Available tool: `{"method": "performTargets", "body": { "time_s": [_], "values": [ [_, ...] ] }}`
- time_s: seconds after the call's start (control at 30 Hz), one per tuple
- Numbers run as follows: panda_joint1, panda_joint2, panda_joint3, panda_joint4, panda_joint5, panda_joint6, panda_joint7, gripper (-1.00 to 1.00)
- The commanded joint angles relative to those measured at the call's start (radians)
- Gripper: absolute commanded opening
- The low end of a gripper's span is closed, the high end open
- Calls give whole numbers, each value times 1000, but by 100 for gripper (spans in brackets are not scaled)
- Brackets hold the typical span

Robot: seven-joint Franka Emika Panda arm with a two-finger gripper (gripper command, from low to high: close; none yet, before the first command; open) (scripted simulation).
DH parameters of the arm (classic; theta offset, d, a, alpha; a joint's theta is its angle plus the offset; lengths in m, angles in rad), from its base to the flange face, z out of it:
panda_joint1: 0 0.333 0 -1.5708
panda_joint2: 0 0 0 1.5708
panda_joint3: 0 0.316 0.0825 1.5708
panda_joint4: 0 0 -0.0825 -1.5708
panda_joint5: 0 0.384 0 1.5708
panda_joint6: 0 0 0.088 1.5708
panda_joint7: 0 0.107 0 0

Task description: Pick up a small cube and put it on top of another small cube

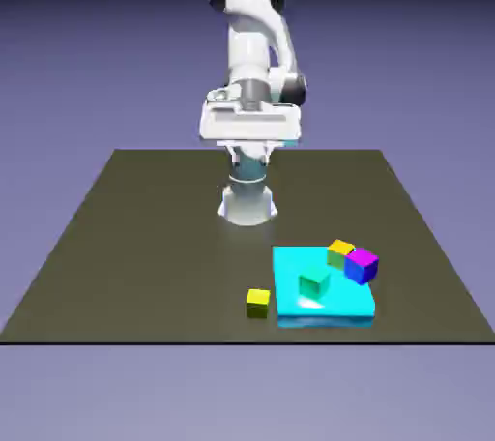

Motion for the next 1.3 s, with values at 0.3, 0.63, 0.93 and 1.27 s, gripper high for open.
{"method": "performTargets", "body": {
  "time_s": [0.3, 0.63, 0.93, 1.27],
  "values": [
    [278, -66, -362, 76, 81, -109, -392, 0],
    [556, -132, -725, 152, 162, -218, -783, 0],
    [806, -191, -1051, 220, 235, -316, -1136, 0],
    [1084, -257, -1413, 296, 316, -425, -1528, 0]
  ]
}}
